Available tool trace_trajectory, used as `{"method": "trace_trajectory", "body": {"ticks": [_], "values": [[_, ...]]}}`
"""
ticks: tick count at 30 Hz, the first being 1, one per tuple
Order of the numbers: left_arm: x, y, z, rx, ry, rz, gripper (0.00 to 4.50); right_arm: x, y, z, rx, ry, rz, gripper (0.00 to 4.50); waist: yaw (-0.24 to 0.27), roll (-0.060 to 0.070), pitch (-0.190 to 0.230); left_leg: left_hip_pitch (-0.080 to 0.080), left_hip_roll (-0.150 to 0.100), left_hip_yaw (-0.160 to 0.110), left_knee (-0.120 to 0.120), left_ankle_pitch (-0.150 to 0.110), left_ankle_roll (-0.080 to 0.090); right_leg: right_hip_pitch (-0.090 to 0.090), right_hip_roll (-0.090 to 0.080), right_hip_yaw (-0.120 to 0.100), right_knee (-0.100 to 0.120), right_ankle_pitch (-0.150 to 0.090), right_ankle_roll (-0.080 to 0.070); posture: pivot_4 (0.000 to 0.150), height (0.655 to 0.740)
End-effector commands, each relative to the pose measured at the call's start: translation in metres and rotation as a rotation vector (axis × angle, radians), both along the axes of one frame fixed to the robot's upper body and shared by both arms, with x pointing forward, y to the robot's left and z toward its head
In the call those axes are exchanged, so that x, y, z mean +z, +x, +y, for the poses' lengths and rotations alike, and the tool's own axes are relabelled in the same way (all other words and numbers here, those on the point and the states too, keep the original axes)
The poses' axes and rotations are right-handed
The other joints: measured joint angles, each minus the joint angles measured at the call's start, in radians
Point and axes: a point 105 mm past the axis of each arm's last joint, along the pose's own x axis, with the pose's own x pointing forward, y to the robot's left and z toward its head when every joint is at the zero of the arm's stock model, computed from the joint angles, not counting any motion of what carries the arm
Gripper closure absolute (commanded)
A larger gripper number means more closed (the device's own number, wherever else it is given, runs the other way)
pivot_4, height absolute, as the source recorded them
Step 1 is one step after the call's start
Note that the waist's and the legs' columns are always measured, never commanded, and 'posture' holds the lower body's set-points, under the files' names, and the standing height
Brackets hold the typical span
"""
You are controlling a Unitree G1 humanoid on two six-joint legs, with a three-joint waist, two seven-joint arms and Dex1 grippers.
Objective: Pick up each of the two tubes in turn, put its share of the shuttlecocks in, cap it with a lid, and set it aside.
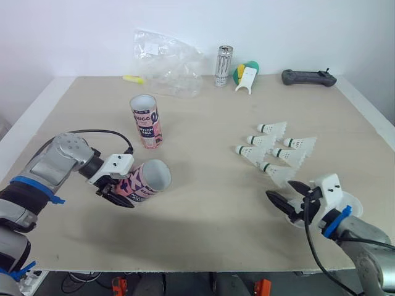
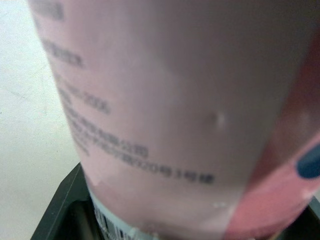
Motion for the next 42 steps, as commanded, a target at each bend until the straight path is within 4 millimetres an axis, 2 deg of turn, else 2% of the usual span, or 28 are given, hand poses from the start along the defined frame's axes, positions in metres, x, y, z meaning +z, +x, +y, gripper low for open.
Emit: {"method": "trace_trajectory", "body": {"ticks": [1, 2, 5, 8, 9, 11, 12, 13, 18, 20, 24, 28, 29, 30, 32, 38, 40, 42], "values": [[-0.023, -0.011, -0.001, -0.026, 0.027, 0.088, 1.65, 0.01, 0.005, 0.001, 0.006, -0.005, -0.048, 0.0, 0.001, 0.0, 0.0, 0.0, 0.0, 0.0, 0.0, 0.0, 0.0, 0.0, 0.0, 0.0, 0.0, 0.0, 0.0, 0.15, 0.74], [-0.024, -0.011, -0.001, -0.024, 0.026, 0.089, 1.65, 0.01, 0.007, 0.001, 0.006, -0.004, -0.052, 0.0, 0.001, 0.0, 0.0, 0.0, 0.0, 0.0, 0.0, 0.0, 0.0, 0.0, 0.0, 0.0, 0.0, 0.0, 0.0, 0.15, 0.74], [-0.028, -0.011, 0.0, -0.016, 0.018, 0.092, 1.67, 0.012, 0.01, 0.0, 0.003, -0.004, -0.061, 0.81, 0.001, 0.001, -0.001, 0.0, 0.0, 0.0, 0.0, 0.0, 0.0, 0.0, 0.0, 0.0, 0.0, 0.0, 0.0, 0.15, 0.74], [-0.032, -0.012, 0.001, -0.016, 0.012, 0.093, 1.67, 0.012, 0.009, 0.001, 0.013, -0.003, -0.063, 2.17, 0.001, 0.004, -0.003, 0.0, 0.0, 0.0, 0.0, 0.0, 0.0, 0.001, 0.0, 0.0, 0.0, 0.0, 0.0, 0.15, 0.74], [-0.033, -0.013, 0.001, -0.017, 0.01, 0.094, 1.67, 0.012, 0.008, 0.001, 0.017, -0.006, -0.062, 2.78, 0.001, 0.005, -0.003, 0.0, 0.0, 0.0, 0.0, 0.0, 0.0, 0.001, 0.0, 0.0, 0.0, 0.0, 0.0, 0.15, 0.74], [-0.033, -0.013, 0.0, -0.016, 0.006, 0.094, 1.67, 0.012, 0.005, 0.002, 0.026, -0.01, -0.062, 3.63, 0.001, 0.005, -0.003, 0.001, 0.0, 0.0, 0.0, 0.0, 0.0, 0.002, 0.0, 0.0, 0.0, 0.0, 0.0, 0.15, 0.74], [-0.034, -0.013, 0.0, -0.016, 0.004, 0.095, 1.67, 0.013, 0.004, 0.002, 0.03, -0.012, -0.064, 4.3, 0.001, 0.005, -0.003, 0.002, 0.0, 0.0, 0.0, 0.0, 0.0, 0.003, 0.0, 0.0, 0.0, -0.001, -0.001, 0.15, 0.74], [-0.034, -0.013, 0.0, -0.017, 0.003, 0.095, 1.67, 0.013, 0.003, 0.003, 0.033, -0.012, -0.065, 4.45, 0.001, 0.005, -0.003, 0.002, 0.0, 0.0, 0.0, 0.0, 0.0, 0.003, 0.0, 0.0, 0.0, -0.001, -0.001, 0.15, 0.74], [-0.036, -0.015, 0.0, -0.017, -0.009, 0.098, 1.67, 0.023, -0.005, 0.003, 0.046, -0.045, -0.09, 4.45, 0.0, 0.006, -0.004, 0.005, 0.0, 0.0, 0.0, 0.0, 0.0, 0.007, 0.0, 0.0, 0.0, -0.004, -0.005, 0.15, 0.74], [-0.036, -0.015, 0.0, -0.016, -0.008, 0.098, 1.67, 0.029, -0.013, 0.013, 0.107, -0.072, -0.082, 4.45, 0.001, 0.007, -0.004, 0.004, 0.0, 0.0, 0.0, 0.0, 0.0, 0.007, 0.0, 0.0, 0.0, -0.005, -0.004, 0.15, 0.74], [-0.037, -0.015, 0.001, -0.013, -0.01, 0.101, 1.67, 0.063, -0.034, 0.057, 0.365, -0.112, -0.132, 4.45, -0.001, 0.009, -0.006, 0.004, 0.0, 0.0, 0.0, -0.001, 0.001, 0.008, 0.001, 0.001, 0.0, -0.007, -0.005, 0.15, 0.74], [-0.039, -0.014, 0.0, -0.01, -0.014, 0.103, 1.67, 0.086, -0.038, 0.087, 0.518, -0.164, -0.188, 4.45, -0.002, 0.008, -0.007, 0.006, 0.0, 0.0, 0.0, -0.001, 0.001, 0.009, 0.001, 0.001, 0.0, -0.007, -0.005, 0.15, 0.74], [-0.039, -0.014, 0.0, -0.007, -0.021, 0.105, 1.67, 0.094, -0.039, 0.101, 0.58, -0.147, -0.216, 4.45, 0.001, 0.007, -0.007, 0.006, 0.0, 0.0, 0.0, -0.001, 0.001, 0.01, 0.002, 0.001, 0.0, -0.007, -0.005, 0.15, 0.74], [-0.04, -0.014, 0.0, -0.002, -0.028, 0.11, 1.67, 0.098, -0.043, 0.116, 0.669, -0.151, -0.235, 4.45, 0.0, 0.007, -0.007, 0.005, 0.0, 0.0, 0.0, -0.001, 0.001, 0.01, 0.002, 0.001, 0.0, -0.008, -0.006, 0.15, 0.74], [-0.042, -0.014, 0.0, 0.003, -0.032, 0.115, 1.67, 0.1, -0.05, 0.134, 0.784, -0.166, -0.242, 4.45, 0.002, 0.008, -0.008, 0.005, 0.0, 0.0, 0.0, -0.001, 0.001, 0.01, 0.002, 0.002, 0.0, -0.008, -0.006, 0.15, 0.74], [-0.045, -0.012, 0.001, 0.008, -0.028, 0.118, 1.67, 0.093, -0.024, 0.161, 0.893, -0.281, -0.257, 4.45, 0.003, 0.008, -0.008, 0.003, -0.001, 0.0, 0.0, -0.001, 0.001, 0.012, 0.002, 0.002, 0.0, -0.013, -0.005, 0.15, 0.74], [-0.047, -0.011, 0.001, 0.008, -0.028, 0.122, 1.67, 0.103, -0.008, 0.176, 0.921, -0.318, -0.311, 4.45, 0.002, 0.009, -0.008, 0.004, -0.001, 0.0, 0.0, -0.001, 0.001, 0.012, 0.002, 0.002, 0.0, -0.013, -0.005, 0.15, 0.74], [-0.048, -0.011, 0.001, 0.008, -0.029, 0.123, 1.67, 0.114, -0.002, 0.187, 0.964, -0.33, -0.358, 4.45, -0.002, 0.009, -0.008, 0.005, 0.0, 0.0, 0.0, 0.0, 0.003, 0.012, 0.003, 0.002, 0.001, -0.011, -0.006, 0.15, 0.74]]}}
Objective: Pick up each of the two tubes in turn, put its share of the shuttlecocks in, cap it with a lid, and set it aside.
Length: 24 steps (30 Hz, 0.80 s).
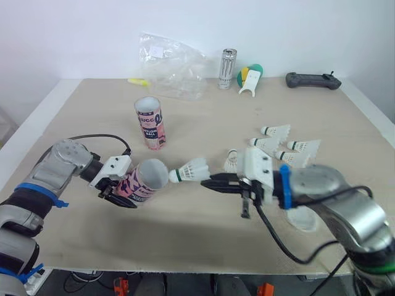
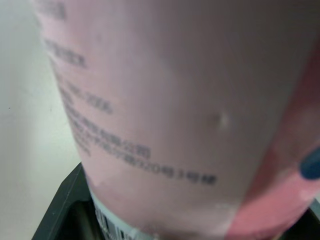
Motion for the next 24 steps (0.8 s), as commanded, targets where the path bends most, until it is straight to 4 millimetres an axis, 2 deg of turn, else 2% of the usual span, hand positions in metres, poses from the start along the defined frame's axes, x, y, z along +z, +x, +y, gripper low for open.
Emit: {"method": "trace_trajectory", "body": {"ticks": [1, 6, 12, 17, 21, 24], "values": [[-0.037, -0.013, -0.004, -0.031, 0.071, 0.114, 1.67, 0.021, 0.0, 0.021, 0.115, 0.008, -0.092, 4.45, 0.001, 0.001, -0.001, 0.0, 0.0, 0.0, 0.0, 0.001, 0.002, 0.0, 0.0, 0.0, 0.0, 0.001, -0.001, 0.15, 0.74], [-0.043, -0.013, 0.0, -0.024, 0.072, 0.121, 1.67, 0.021, -0.01, 0.026, 0.216, -0.035, -0.096, 4.45, 0.004, 0.005, -0.003, 0.0, 0.001, -0.001, -0.001, 0.002, 0.003, 0.002, 0.001, -0.002, 0.0, -0.001, -0.001, 0.15, 0.74], [-0.047, -0.015, 0.004, -0.017, 0.075, 0.126, 1.67, 0.031, -0.003, 0.008, 0.188, -0.025, -0.099, 4.45, 0.003, 0.009, -0.006, 0.001, 0.001, -0.001, -0.001, 0.003, 0.005, 0.003, 0.001, -0.001, 0.001, 0.0, -0.001, 0.15, 0.74], [-0.046, -0.017, 0.004, -0.024, 0.078, 0.123, 1.67, 0.039, 0.001, 0.004, 0.18, -0.016, -0.114, 4.45, 0.002, 0.009, -0.006, 0.001, 0.001, -0.001, -0.001, 0.003, 0.005, 0.003, 0.001, -0.001, 0.001, 0.0, -0.001, 0.15, 0.74], [-0.042, -0.02, 0.0, -0.036, 0.072, 0.125, 1.67, 0.027, -0.002, 0.014, 0.221, -0.066, -0.109, 4.45, 0.001, 0.009, -0.006, 0.0, 0.001, -0.001, -0.002, 0.003, 0.005, 0.002, 0.001, -0.001, 0.0, -0.001, -0.001, 0.15, 0.74], [-0.039, -0.02, -0.002, -0.039, 0.069, 0.126, 1.67, 0.027, -0.003, 0.024, 0.246, -0.05, -0.106, 4.45, -0.001, 0.009, -0.006, 0.0, 0.001, -0.001, -0.003, 0.002, 0.006, 0.002, 0.001, -0.001, 0.0, -0.002, 0.0, 0.15, 0.74]]}}
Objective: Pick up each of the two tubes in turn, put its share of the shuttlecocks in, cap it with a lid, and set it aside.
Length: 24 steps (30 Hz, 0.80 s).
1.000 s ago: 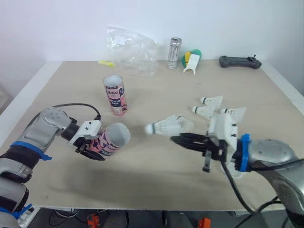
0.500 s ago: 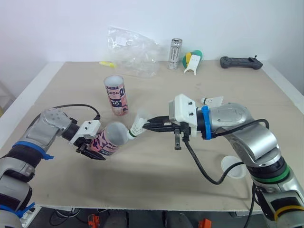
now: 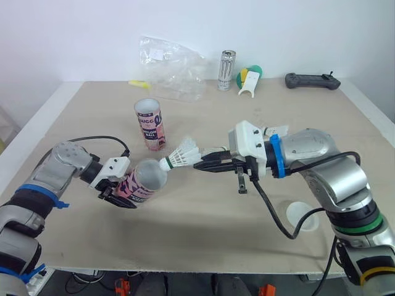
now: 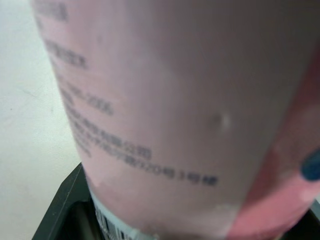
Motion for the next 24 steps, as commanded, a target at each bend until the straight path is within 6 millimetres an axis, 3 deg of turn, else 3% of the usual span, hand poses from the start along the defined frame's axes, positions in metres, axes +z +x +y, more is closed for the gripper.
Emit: {"method": "trace_trajectory", "body": {"ticks": [1, 12, 13, 16, 19, 22, 24], "values": [[-0.032, -0.018, -0.003, -0.025, 0.071, 0.132, 1.67, 0.009, -0.004, 0.015, 0.054, 0.019, -0.044, 4.45, 0.0, 0.0, 0.0, 0.0, 0.0, 0.0, -0.001, 0.0, 0.0, 0.0, 0.0, 0.0, 0.0, 0.0, 0.001, 0.15, 0.74], [-0.02, -0.018, -0.013, -0.026, 0.07, 0.136, 1.67, -0.003, 0.007, 0.036, 0.098, -0.067, -0.056, 4.45, 0.002, 0.0, 0.0, -0.004, 0.0, 0.0, -0.005, -0.001, 0.0, -0.004, 0.0, -0.001, 0.0, -0.004, 0.002, 0.15, 0.74], [-0.02, -0.018, -0.012, -0.025, 0.072, 0.136, 1.67, -0.005, 0.007, 0.036, 0.105, -0.085, -0.053, 3.84, 0.002, 0.0, 0.0, -0.005, 0.0, 0.0, -0.005, -0.001, 0.0, -0.004, 0.0, -0.001, 0.0, -0.004, 0.002, 0.15, 0.74], [-0.022, -0.018, -0.011, -0.02, 0.072, 0.138, 1.67, -0.002, 0.003, 0.036, 0.134, -0.079, -0.027, 2.61, 0.003, 0.0, 0.0, -0.006, -0.001, 0.0, -0.005, -0.001, 0.0, -0.004, 0.0, -0.001, 0.0, -0.005, 0.002, 0.15, 0.74], [-0.023, -0.018, -0.011, -0.017, 0.072, 0.141, 1.67, 0.014, -0.002, 0.031, 0.139, 0.005, 0.026, 1.18, 0.003, 0.0, 0.0, -0.006, -0.001, 0.0, -0.006, -0.001, 0.0, -0.004, 0.0, -0.002, 0.0, -0.006, 0.002, 0.15, 0.74], [-0.025, -0.019, -0.01, -0.015, 0.072, 0.142, 1.67, 0.027, 0.0, 0.012, 0.085, 0.098, 0.089, 1.18, 0.004, -0.001, 0.0, -0.006, -0.001, 0.0, -0.006, -0.001, 0.0, -0.004, 0.0, -0.002, 0.0, -0.006, 0.002, 0.15, 0.74], [-0.026, -0.019, -0.009, -0.013, 0.071, 0.143, 1.67, 0.024, 0.001, 0.0, 0.033, 0.127, 0.117, 1.18, 0.006, -0.001, 0.0, -0.006, -0.001, -0.001, -0.006, -0.001, 0.0, -0.003, 0.0, -0.002, -0.001, -0.006, 0.002, 0.15, 0.74]]}}
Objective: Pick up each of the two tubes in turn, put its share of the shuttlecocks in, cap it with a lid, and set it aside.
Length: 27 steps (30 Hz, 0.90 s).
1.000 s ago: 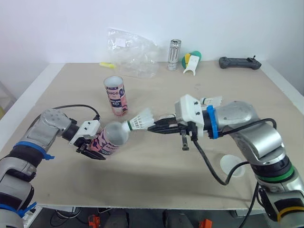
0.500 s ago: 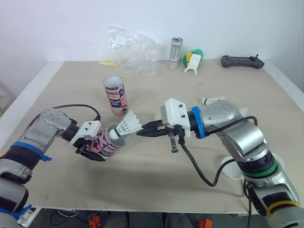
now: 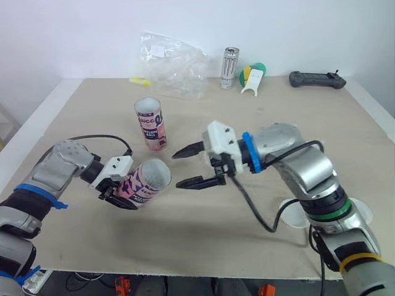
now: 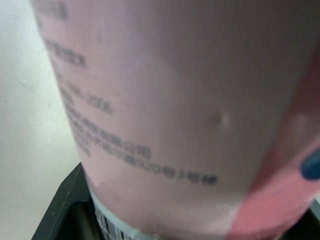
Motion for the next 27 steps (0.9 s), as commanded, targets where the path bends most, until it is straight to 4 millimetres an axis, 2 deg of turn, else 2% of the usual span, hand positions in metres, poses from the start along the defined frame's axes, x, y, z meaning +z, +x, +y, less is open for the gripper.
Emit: {"method": "trace_trajectory", "body": {"ticks": [1, 7, 10, 14, 17, 21, 24, 27], "values": [[-0.033, -0.016, -0.002, -0.033, 0.048, 0.113, 1.67, 0.006, -0.002, -0.02, -0.082, 0.074, 0.028, 1.18, 0.0, -0.001, 0.0, 0.0, 0.0, 0.0, 0.0, 0.0, 0.0, 0.0, 0.0, 0.0, 0.0, 0.0, 0.0, 0.15, 0.74], [-0.038, -0.019, 0.003, -0.027, 0.047, 0.117, 1.67, -0.031, 0.015, -0.035, -0.355, 0.04, 0.064, 1.18, -0.003, 0.0, 0.0, 0.0, 0.0, 0.0, -0.001, 0.0, 0.0, 0.0, 0.0, 0.0, 0.001, -0.001, -0.001, 0.15, 0.74], [-0.039, -0.02, 0.005, -0.024, 0.044, 0.119, 1.67, -0.037, 0.021, -0.041, -0.478, 0.015, 0.051, 1.18, -0.003, 0.0, 0.0, 0.0, 0.0, 0.0, -0.001, 0.0, 0.0, 0.0, 0.0, 0.0, 0.0, -0.001, -0.001, 0.15, 0.74], [-0.041, -0.022, 0.007, -0.019, 0.044, 0.119, 1.67, -0.039, 0.015, -0.046, -0.59, 0.026, 0.113, 1.18, -0.003, 0.0, 0.0, 0.0, 0.0, 0.0, -0.001, 0.0, 0.0, -0.001, 0.0, 0.0, 0.001, -0.002, -0.001, 0.15, 0.74], [-0.041, -0.023, 0.006, -0.016, 0.036, 0.126, 1.67, -0.045, -0.001, -0.044, -0.574, 0.021, 0.189, 1.18, -0.003, 0.0, 0.0, 0.0, 0.0, 0.0, -0.002, 0.0, 0.0, 0.0, 0.0, 0.0, 0.0, -0.002, -0.001, 0.15, 0.74], [-0.041, -0.023, 0.005, -0.019, 0.037, 0.124, 1.67, -0.057, -0.002, -0.039, -0.593, 0.033, 0.298, 1.18, -0.005, 0.0, 0.0, 0.0, 0.0, 0.0, -0.002, 0.0, 0.0, 0.0, 0.0, 0.0, 0.001, -0.002, -0.001, 0.15, 0.74], [-0.036, -0.024, 0.0, -0.027, 0.029, 0.122, 1.67, -0.071, 0.019, -0.039, -0.706, 0.041, 0.338, 1.18, -0.006, -0.002, -0.001, 0.001, 0.0, 0.0, -0.002, 0.0, 0.0, 0.0, 0.0, 0.0, 0.001, -0.002, -0.001, 0.15, 0.74], [-0.03, -0.025, -0.004, -0.032, 0.025, 0.122, 1.67, -0.071, 0.04, -0.036, -0.796, 0.08, 0.348, 1.18, -0.005, -0.002, -0.001, 0.0, 0.0, 0.0, -0.002, 0.0, 0.0, -0.001, 0.0, 0.0, 0.0, -0.002, -0.001, 0.15, 0.74]]}}
